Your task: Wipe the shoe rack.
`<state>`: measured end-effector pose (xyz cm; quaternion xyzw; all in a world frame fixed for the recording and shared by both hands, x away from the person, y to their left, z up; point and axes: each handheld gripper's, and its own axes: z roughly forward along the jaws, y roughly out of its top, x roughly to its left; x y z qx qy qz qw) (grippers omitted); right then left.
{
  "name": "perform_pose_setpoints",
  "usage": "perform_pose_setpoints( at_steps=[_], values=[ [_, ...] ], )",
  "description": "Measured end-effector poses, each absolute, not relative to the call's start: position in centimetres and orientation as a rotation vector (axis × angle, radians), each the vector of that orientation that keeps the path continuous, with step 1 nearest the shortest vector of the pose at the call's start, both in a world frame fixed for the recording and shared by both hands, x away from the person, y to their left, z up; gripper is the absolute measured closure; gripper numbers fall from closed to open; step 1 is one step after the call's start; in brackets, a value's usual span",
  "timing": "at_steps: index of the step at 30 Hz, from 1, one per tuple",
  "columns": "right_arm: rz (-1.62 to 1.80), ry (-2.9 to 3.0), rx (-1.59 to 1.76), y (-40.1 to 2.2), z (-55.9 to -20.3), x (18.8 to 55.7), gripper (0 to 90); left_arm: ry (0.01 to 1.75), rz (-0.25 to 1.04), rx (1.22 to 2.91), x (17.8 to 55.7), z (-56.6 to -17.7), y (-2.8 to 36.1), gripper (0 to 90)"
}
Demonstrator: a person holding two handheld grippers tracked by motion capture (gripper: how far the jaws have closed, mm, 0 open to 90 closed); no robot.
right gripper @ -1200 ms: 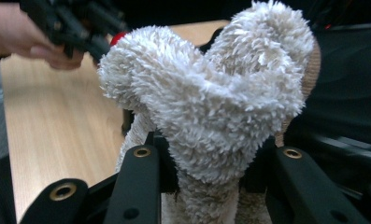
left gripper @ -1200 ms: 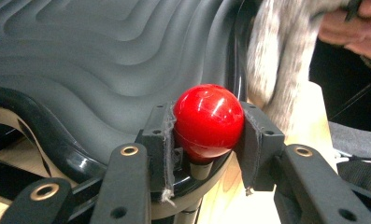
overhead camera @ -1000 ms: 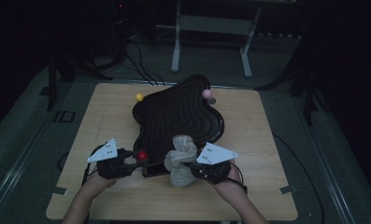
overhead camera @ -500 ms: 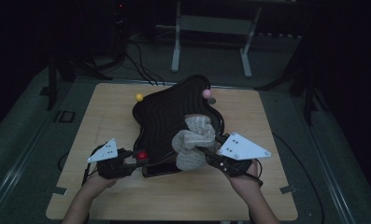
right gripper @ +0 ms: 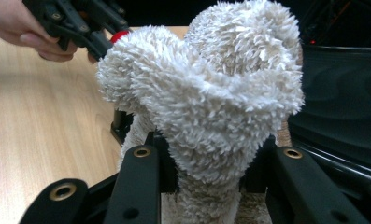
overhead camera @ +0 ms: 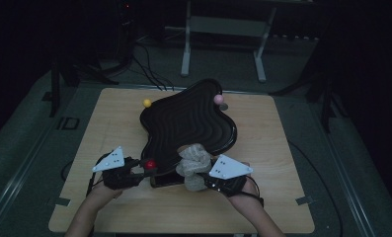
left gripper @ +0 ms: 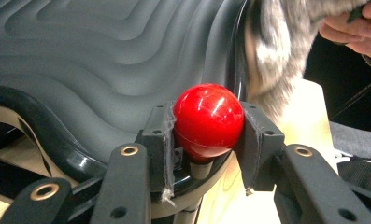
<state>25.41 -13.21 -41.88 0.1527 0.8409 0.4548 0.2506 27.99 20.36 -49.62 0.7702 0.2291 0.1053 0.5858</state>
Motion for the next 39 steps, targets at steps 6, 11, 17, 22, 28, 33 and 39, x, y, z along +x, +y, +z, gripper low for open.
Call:
perform_pose_setpoints(
  at_steps=[6, 11, 17, 22, 28, 33, 39],
  values=[
    [1.276, 2.212, 0.477, -13.5, -40.2, 26.0, 66.0, 0.533, 0.24, 1.795, 28.0, -49.6, 20.4, 60.0],
    [1.257, 2.278, 0.447, -12.3, -42.2, 25.8, 66.1, 0.533, 0.242, 1.791, 28.0, -49.7, 20.4, 60.0],
    [1.264, 2.264, 0.443, -12.0, -41.3, 25.6, 66.0, 0.534, 0.241, 1.79, 28.0, -49.7, 20.4, 60.0],
    [1.275, 2.281, 0.462, -10.8, -42.8, 25.9, 66.3, 0.533, 0.239, 1.792, 28.0, -49.7, 20.4, 60.0],
    [1.238, 2.298, 0.42, -9.7, -42.4, 25.8, 66.1, 0.534, 0.242, 1.794, 28.0, -49.6, 20.4, 60.0],
    [1.251, 2.322, 0.422, -9.3, -43.4, 25.8, 66.5, 0.531, 0.242, 1.796, 28.0, -49.6, 20.4, 60.0],
    [1.259, 2.395, 0.388, -9.2, -44.6, 24.7, 66.6, 0.536, 0.245, 1.791, 28.0, -49.7, 20.3, 59.9]
  ],
)
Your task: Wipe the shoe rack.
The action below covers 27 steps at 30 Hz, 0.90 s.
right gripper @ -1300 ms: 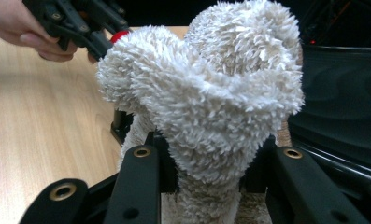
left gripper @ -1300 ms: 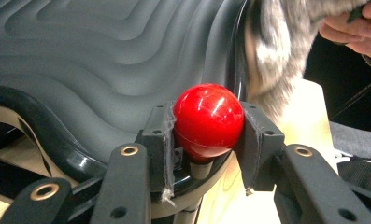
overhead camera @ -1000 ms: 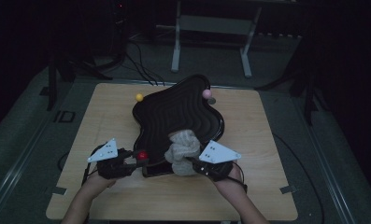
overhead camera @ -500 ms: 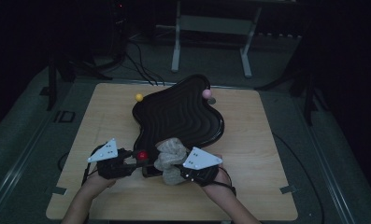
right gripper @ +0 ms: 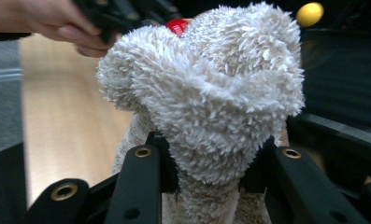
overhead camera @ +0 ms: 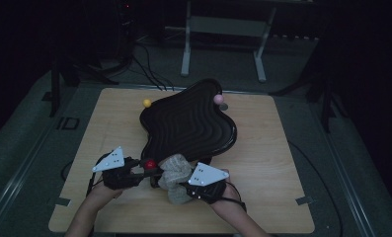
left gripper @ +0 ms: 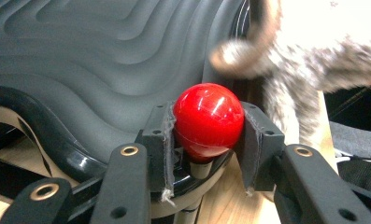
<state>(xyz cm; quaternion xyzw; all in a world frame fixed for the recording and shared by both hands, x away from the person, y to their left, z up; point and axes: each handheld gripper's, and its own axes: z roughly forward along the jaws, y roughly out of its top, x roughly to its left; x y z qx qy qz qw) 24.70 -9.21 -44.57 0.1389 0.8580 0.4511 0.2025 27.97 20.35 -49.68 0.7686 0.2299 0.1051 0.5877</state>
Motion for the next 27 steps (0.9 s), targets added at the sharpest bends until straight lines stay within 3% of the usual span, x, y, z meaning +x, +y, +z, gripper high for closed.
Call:
perform_pose_setpoints(
  at_steps=[10, 17, 27],
  values=[
    [1.243, 2.459, 0.478, -12.7, -48.3, 24.5, 66.5, 0.536, 0.259, 1.788, 27.9, -49.7, 20.3, 59.9],
    [1.15, 2.4, 0.716, -16.8, -51.3, 29.4, 66.6, 0.534, 0.26, 1.787, 27.9, -49.7, 20.3, 59.9],
    [1.302, 2.169, 0.773, -18.0, -50.5, 35.0, 66.5, 0.537, 0.253, 1.781, 28.1, -49.8, 20.3, 60.0]
  ],
)
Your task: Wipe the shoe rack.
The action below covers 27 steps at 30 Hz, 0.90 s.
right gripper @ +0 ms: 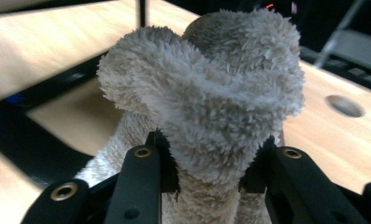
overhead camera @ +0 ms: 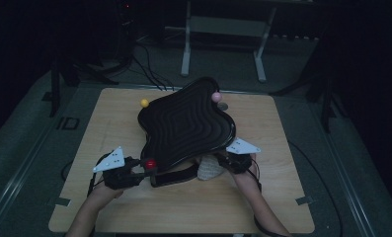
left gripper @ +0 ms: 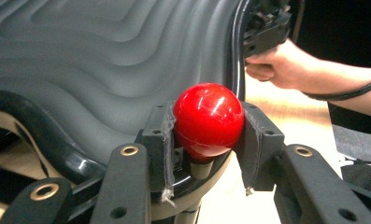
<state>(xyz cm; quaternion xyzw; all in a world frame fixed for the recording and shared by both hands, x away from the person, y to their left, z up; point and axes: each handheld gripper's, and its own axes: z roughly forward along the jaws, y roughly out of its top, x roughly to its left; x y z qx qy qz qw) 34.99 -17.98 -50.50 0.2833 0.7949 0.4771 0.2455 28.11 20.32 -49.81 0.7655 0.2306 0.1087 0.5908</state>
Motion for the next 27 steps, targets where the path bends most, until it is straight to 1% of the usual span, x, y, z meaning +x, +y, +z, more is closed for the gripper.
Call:
perform_pose_setpoints(
  at_steps=[2, 5, 8, 9, 14, 20, 27],
  values=[
    [1.27, 2.159, 0.778, -17.8, -51.5, 35.4, 66.4, 0.539, 0.251, 1.776, 28.1, -49.9, 20.4, 60.0],
    [1.313, 2.167, 0.864, -18.1, -53.7, 35.7, 66.4, 0.539, 0.251, 1.777, 28.1, -49.9, 20.4, 60.0],
    [1.316, 2.182, 0.902, -18.2, -54.3, 35.9, 66.4, 0.539, 0.251, 1.778, 28.1, -49.9, 20.4, 60.0],
    [1.3, 2.211, 0.93, -17.9, -55.1, 36.3, 66.6, 0.54, 0.249, 1.779, 28.1, -49.8, 20.4, 60.0],
    [1.217, 2.275, 0.796, -16.7, -54.5, 35.8, 66.5, 0.538, 0.248, 1.779, 28.1, -49.8, 20.4, 60.0],
    [1.214, 2.249, 0.893, -16.7, -54.6, 37.3, 66.4, 0.536, 0.238, 1.775, 28.2, -49.9, 20.5, 60.0],
    [1.196, 2.33, 0.718, -15.3, -54.7, 35.6, 67.0, 0.537, 0.237, 1.772, 28.2, -49.9, 20.5, 60.0]
  ],
)
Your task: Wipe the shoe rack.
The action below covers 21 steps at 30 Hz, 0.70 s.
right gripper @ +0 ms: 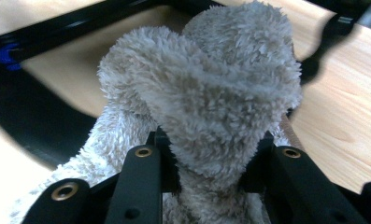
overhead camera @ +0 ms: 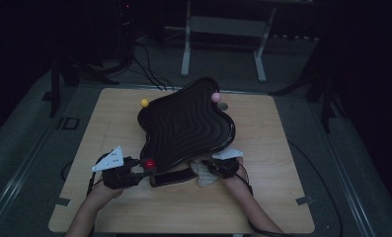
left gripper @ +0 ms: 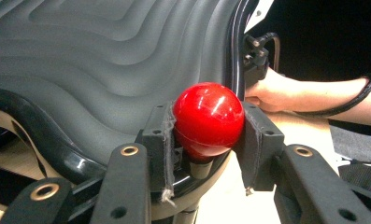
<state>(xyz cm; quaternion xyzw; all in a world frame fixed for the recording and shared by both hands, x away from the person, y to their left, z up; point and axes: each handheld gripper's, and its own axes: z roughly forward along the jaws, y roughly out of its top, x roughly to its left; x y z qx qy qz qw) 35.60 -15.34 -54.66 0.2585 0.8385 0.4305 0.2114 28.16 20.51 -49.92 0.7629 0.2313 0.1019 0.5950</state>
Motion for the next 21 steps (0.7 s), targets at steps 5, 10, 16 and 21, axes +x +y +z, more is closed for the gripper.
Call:
perform_pose_setpoints(
  at_steps=[5, 10, 16, 21],
  values=[
    [1.148, 2.264, 0.789, -15.9, -54.2, 36.9, 66.4, 0.538, 0.236, 1.773, 28.2, -49.9, 20.5, 60.0],
    [1.198, 2.267, 0.816, -15.2, -54.8, 36.4, 67.4, 0.536, 0.233, 1.771, 28.2, -49.9, 20.5, 60.0],
    [1.189, 2.328, 0.717, -14.7, -54.6, 35.6, 67.5, 0.541, 0.236, 1.773, 28.1, -49.9, 20.5, 60.0],
    [1.197, 2.296, 0.83, -15.2, -54.8, 36.1, 67.8, 0.541, 0.241, 1.772, 28.1, -49.9, 20.5, 60.0]
  ],
)
